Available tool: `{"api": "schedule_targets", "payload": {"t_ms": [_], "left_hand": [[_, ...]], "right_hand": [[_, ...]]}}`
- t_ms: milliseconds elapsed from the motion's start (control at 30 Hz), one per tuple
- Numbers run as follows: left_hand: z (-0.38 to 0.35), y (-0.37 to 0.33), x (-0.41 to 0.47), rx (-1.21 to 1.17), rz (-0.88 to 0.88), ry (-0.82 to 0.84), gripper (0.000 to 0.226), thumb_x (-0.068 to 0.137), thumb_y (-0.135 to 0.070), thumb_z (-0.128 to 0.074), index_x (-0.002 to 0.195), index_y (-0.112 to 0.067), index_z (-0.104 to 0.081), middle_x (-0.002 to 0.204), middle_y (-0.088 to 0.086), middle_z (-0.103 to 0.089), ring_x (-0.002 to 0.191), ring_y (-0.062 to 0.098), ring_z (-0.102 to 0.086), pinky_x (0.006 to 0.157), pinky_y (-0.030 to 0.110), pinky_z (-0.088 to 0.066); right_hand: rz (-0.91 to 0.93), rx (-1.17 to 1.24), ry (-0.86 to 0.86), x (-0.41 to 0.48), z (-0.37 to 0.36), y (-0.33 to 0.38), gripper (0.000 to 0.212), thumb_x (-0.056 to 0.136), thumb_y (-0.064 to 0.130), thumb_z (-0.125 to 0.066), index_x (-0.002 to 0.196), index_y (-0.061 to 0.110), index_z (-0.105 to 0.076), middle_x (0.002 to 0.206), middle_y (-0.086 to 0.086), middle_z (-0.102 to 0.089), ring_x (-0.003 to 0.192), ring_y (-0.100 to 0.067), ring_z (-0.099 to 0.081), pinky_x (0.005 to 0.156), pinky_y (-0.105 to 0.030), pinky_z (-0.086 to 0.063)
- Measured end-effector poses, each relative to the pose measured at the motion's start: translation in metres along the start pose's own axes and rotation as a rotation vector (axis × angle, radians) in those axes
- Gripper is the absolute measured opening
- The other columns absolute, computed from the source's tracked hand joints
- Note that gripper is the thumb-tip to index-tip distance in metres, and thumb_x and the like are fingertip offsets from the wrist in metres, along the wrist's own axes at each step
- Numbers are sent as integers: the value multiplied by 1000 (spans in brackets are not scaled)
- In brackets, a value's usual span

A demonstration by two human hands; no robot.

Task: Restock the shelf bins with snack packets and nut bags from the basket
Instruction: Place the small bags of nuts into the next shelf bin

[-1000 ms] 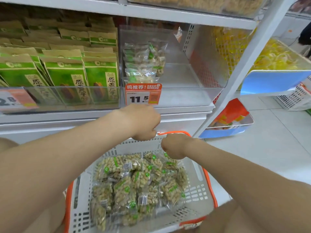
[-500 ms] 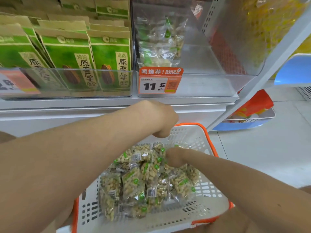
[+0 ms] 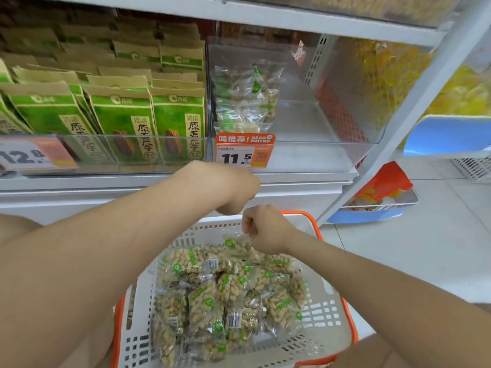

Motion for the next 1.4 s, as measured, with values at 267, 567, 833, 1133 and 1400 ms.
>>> {"api": "schedule_targets", "payload": {"t_ms": [267, 567, 833, 1133, 1400], "left_hand": [[28, 27, -41, -252, 12, -100, 42, 83, -60, -77, 107, -28, -66, 101, -8, -69, 91, 16, -65, 81, 35, -56], [64, 25, -65, -915, 23, -597, 48, 91, -57, -74, 82, -10, -69, 62, 13, -70, 50, 23, -66, 49, 30, -51], [74, 32, -48, -341, 261, -1149, 27, 108, -38, -42, 110, -23, -65, 99, -2, -65, 87, 25, -63, 69, 38, -48], [70, 45, -17, -8, 234, -905, 32, 104, -37, -37, 101, -21, -64, 96, 0, -68, 84, 24, -61, 92, 42, -44], [65, 43, -2, 80, 283, -931, 32, 102, -34, -32, 77, -21, -47, 65, 0, -54, 59, 27, -50, 81, 40, -34]], "right_hand": [[189, 457, -550, -37, 79, 55, 24, 66, 5, -69, 69, 22, -52, 57, 12, -50, 52, -6, -44, 53, -21, -38], [41, 793, -779, -42, 135, 57, 4, 95, 22, -58, 97, 21, -62, 70, 9, -64, 61, -8, -59, 55, -20, -45], [-113, 877, -725, -6, 183, 29, 45, 106, 40, -54, 73, 9, -55, 55, -12, -52, 40, -24, -50, 40, -21, -31], [-169, 870, -774, 62, 208, -14, 50, 86, 50, -80, 118, 13, -68, 110, -9, -72, 87, -27, -76, 58, -39, -64], [-215, 759, -461, 98, 208, -18, 24, 98, 11, -67, 121, 13, -66, 112, -11, -72, 98, -31, -75, 79, -49, -65]]}}
Point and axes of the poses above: each hand's wrist, its own x-axis towards the middle knuckle, its own z-axis out of the back of the hand, y = z × x, the point moved 1 cm from there along x, towards the middle knuckle
